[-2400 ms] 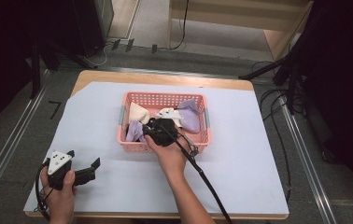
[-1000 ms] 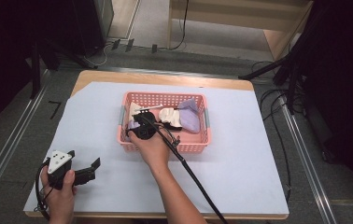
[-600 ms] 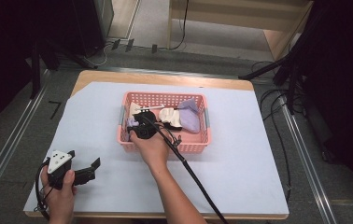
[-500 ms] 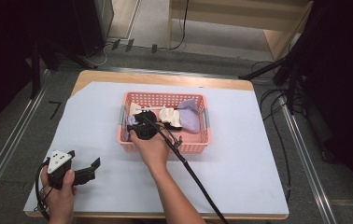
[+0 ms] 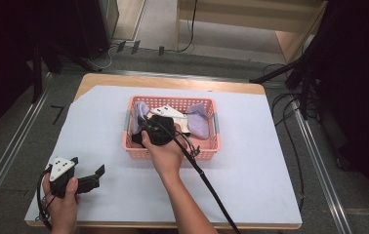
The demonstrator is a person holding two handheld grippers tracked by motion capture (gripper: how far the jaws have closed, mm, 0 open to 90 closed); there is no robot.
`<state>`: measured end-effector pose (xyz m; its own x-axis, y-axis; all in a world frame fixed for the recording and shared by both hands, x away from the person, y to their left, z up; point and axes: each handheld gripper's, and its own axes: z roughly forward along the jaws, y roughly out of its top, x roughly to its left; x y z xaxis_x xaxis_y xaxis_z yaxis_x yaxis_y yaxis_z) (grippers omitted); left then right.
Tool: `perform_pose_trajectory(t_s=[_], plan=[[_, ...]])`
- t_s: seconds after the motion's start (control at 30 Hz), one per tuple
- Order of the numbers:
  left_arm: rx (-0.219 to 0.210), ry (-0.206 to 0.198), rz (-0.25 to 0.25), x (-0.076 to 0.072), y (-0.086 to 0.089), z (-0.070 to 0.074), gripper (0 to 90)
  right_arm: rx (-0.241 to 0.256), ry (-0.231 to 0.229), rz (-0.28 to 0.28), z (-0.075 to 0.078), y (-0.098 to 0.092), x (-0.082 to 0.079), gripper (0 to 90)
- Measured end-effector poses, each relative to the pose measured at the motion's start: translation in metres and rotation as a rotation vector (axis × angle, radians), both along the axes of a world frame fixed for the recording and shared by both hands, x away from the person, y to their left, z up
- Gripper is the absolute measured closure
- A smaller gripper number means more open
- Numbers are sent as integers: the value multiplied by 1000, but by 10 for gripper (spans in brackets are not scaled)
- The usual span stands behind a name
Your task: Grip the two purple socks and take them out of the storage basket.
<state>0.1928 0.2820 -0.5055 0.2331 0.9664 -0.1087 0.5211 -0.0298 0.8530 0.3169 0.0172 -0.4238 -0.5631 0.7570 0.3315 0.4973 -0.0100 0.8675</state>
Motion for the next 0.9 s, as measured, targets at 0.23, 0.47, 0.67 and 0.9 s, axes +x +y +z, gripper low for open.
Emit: perform_pose_trajectory(t_s=[0.23,0.47,0.67,0.9], plan=[[2,-1,-1,0,0,0,27,-6,-138,-51,7,-17,-4,831],[2,0,-1,0,0,0,27,-1,-278,-119,9,-38,-6,828],[0,-1,2,0,0,0,27,-5,-360,-171,10,-57,-5,827],[-2,-1,5,0,0,0,27,-32,-422,-238,13,-78,-6,828]])
